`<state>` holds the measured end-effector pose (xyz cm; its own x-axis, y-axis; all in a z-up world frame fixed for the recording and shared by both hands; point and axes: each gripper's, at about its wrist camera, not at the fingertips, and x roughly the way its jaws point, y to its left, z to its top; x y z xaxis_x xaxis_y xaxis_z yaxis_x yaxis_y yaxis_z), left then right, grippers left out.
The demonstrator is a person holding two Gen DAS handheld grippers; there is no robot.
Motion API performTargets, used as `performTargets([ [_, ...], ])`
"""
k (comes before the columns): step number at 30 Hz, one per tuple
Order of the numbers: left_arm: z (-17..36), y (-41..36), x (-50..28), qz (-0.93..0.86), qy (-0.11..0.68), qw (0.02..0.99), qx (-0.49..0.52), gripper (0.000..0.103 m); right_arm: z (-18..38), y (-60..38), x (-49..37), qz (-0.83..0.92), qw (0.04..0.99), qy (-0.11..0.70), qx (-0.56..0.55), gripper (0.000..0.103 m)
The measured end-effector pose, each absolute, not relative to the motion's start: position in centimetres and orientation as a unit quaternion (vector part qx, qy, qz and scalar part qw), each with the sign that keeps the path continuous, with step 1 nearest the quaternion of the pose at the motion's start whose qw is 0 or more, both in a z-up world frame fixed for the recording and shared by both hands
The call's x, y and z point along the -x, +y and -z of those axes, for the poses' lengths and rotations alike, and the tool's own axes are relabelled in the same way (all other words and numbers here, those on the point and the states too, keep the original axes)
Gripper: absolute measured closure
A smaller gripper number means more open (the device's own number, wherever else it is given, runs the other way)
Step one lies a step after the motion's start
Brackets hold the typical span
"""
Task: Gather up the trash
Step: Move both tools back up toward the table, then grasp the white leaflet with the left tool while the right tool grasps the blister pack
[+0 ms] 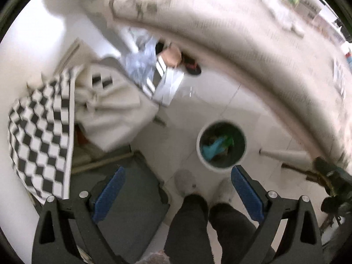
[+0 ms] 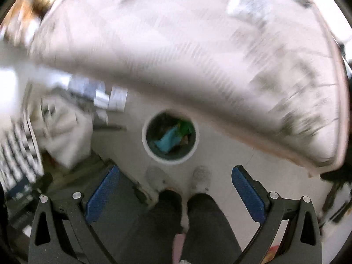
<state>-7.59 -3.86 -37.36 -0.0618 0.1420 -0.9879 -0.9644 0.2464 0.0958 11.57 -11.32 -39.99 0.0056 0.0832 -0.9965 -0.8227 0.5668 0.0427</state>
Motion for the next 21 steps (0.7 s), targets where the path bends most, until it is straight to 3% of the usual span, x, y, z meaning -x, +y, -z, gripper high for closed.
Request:
performTargets([
  [4, 35.5, -0.1, 4.2, -0.496, 0.545, 0.577, 0.352, 0.004, 36.6, -7.7, -18.7, -0.314, 0.680, 0.604, 0.271, 0.000],
  [10, 36.0, 5.6, -0.9, -0.506, 0.568, 0.551, 0.343, 0.004, 38.4, -2.0, -28.9, -0.243, 0.703, 0.624, 0.241, 0.000],
  [17, 36.1, 10.7, -6.7, -0.503, 0.571, 0.525, 0.381, 0.004, 39.8, 1.2, -31.1, -0.242, 0.686, 0.631, 0.269, 0.034],
  [21, 36.4, 13.3, -10.3, -0.490, 0.570, 0.527, 0.397, 0.004, 38.8, 1.7, -30.3, -0.272, 0.685, 0.610, 0.292, 0.036],
])
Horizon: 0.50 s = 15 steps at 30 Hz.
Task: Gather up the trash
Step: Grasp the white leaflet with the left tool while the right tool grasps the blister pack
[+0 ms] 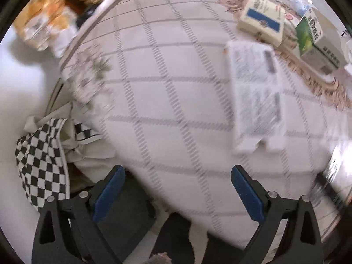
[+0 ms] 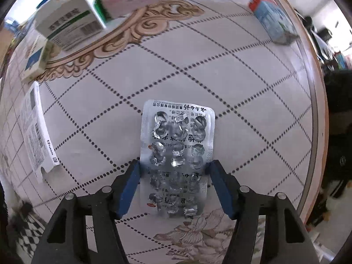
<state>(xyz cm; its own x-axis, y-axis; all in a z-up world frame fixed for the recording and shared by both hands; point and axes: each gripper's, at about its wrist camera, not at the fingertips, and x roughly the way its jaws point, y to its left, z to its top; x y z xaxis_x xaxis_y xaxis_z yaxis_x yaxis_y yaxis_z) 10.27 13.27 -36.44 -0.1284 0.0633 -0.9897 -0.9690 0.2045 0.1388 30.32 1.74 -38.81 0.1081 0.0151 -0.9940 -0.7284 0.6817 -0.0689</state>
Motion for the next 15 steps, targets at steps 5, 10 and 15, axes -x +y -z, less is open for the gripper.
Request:
performTargets([
  [5, 37.3, 16.3, -14.5, -0.465, 0.569, 0.536, 0.415, 0.004, 36.7, 1.7, -31.7, -0.317, 0.680, 0.584, 0.310, 0.037],
  [10, 40.0, 18.6, -17.3, -0.435, 0.587, 0.531, 0.430, 0.005, 34.7, 2.9, -35.4, -0.322, 0.685, 0.580, 0.301, 0.037],
  [15, 41.0, 19.4, -17.1, -0.433, 0.571, 0.532, 0.451, 0.011, 34.3, 3.5, -38.6, -0.322, 0.680, 0.583, 0.306, 0.037],
])
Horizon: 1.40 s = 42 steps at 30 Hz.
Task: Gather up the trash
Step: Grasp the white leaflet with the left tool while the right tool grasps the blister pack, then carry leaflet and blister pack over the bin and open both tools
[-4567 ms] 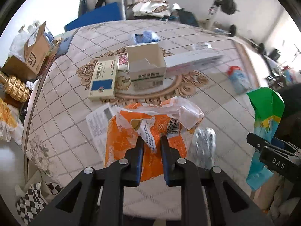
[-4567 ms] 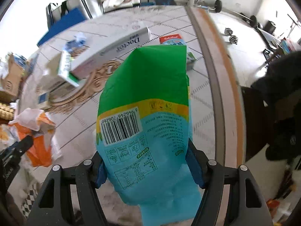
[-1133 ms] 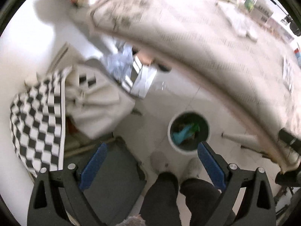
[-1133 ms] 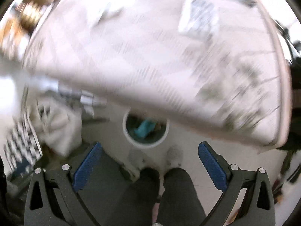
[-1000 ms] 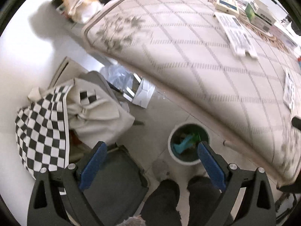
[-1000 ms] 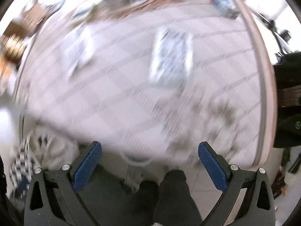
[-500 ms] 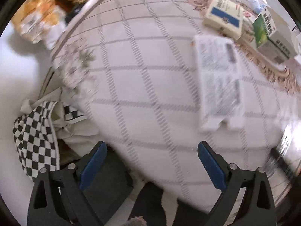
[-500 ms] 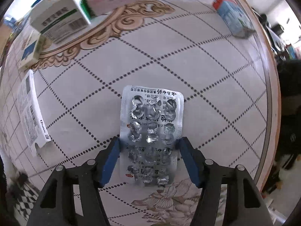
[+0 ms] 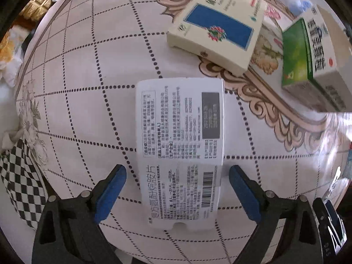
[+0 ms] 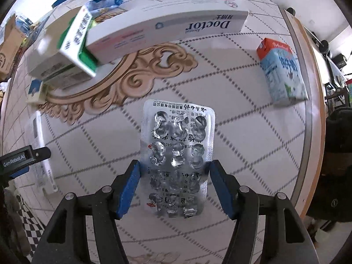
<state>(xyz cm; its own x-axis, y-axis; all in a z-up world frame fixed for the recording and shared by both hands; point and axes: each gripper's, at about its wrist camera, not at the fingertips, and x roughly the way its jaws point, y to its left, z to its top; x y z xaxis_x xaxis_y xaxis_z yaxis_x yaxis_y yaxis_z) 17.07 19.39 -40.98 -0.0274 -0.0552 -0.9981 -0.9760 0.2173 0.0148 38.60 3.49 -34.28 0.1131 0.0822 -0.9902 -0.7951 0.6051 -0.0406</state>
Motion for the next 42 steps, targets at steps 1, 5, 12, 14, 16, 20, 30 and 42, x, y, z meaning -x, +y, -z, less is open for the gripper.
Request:
performTargets([
  [1, 40.9, 19.3, -16.9, -0.430, 0.566, 0.534, 0.457, 0.019, 34.2, 3.7, -39.1, -0.323, 0.679, 0.584, 0.305, 0.037],
  [5, 40.4, 18.7, -16.5, -0.438, 0.548, 0.549, 0.455, 0.034, 35.1, 5.5, -39.3, -0.323, 0.674, 0.588, 0.309, 0.036],
  [12, 39.0, 17.2, -15.6, -0.457, 0.537, 0.565, 0.429, 0.034, 36.3, 6.6, -37.1, -0.338, 0.683, 0.559, 0.325, 0.037],
  [14, 37.7, 16.3, -15.8, -0.464, 0.532, 0.576, 0.413, 0.034, 35.2, 5.3, -36.3, -0.345, 0.686, 0.555, 0.320, 0.037],
  [16, 36.4, 14.9, -15.5, -0.469, 0.524, 0.587, 0.401, 0.034, 34.5, 3.8, -34.9, -0.351, 0.690, 0.548, 0.316, 0.036],
  [20, 33.5, 11.9, -14.1, -0.474, 0.506, 0.615, 0.376, 0.034, 32.1, 1.2, -31.9, -0.372, 0.696, 0.532, 0.308, 0.037],
  [30, 30.5, 1.7, -4.9, -0.464, 0.467, 0.656, 0.370, 0.034, 31.6, -9.3, -22.3, -0.404, 0.702, 0.503, 0.301, 0.037],
  [42, 40.9, -9.1, 6.6, -0.426, 0.521, 0.595, 0.439, 0.034, 45.1, -18.6, -7.9, -0.412, 0.610, 0.568, 0.368, 0.037],
])
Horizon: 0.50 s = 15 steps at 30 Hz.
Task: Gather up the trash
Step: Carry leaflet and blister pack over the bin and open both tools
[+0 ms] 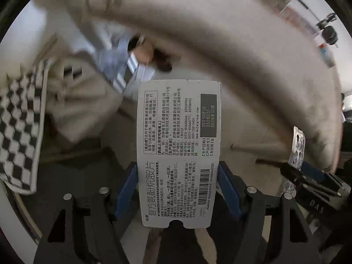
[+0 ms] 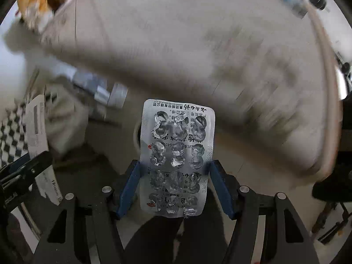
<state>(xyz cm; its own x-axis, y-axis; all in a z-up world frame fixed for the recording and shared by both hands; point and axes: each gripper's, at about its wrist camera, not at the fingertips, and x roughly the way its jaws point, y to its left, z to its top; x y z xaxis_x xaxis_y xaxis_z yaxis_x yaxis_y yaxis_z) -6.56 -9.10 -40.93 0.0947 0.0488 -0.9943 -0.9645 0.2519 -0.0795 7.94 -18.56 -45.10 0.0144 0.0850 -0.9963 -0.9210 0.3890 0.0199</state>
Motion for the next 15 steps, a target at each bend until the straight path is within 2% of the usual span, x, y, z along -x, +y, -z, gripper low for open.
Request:
performTargets([
  [4, 48.0, -8.5, 8.3, -0.416, 0.521, 0.572, 0.479, 0.034, 52.9, -19.2, -6.9, -0.401, 0.581, 0.601, 0.374, 0.037],
  [9, 58.9, -6.0, 9.2, -0.373, 0.483, 0.545, 0.576, 0.034, 64.7, -19.4, -8.6, -0.383, 0.545, 0.673, 0.322, 0.036],
  [11, 64.1, -4.8, 8.8, -0.349, 0.469, 0.532, 0.613, 0.034, 69.2, -19.4, -9.9, -0.369, 0.541, 0.695, 0.298, 0.036],
  [15, 71.1, -3.1, 6.9, -0.305, 0.457, 0.523, 0.651, 0.034, 75.8, -18.2, -12.5, -0.357, 0.540, 0.712, 0.273, 0.036],
])
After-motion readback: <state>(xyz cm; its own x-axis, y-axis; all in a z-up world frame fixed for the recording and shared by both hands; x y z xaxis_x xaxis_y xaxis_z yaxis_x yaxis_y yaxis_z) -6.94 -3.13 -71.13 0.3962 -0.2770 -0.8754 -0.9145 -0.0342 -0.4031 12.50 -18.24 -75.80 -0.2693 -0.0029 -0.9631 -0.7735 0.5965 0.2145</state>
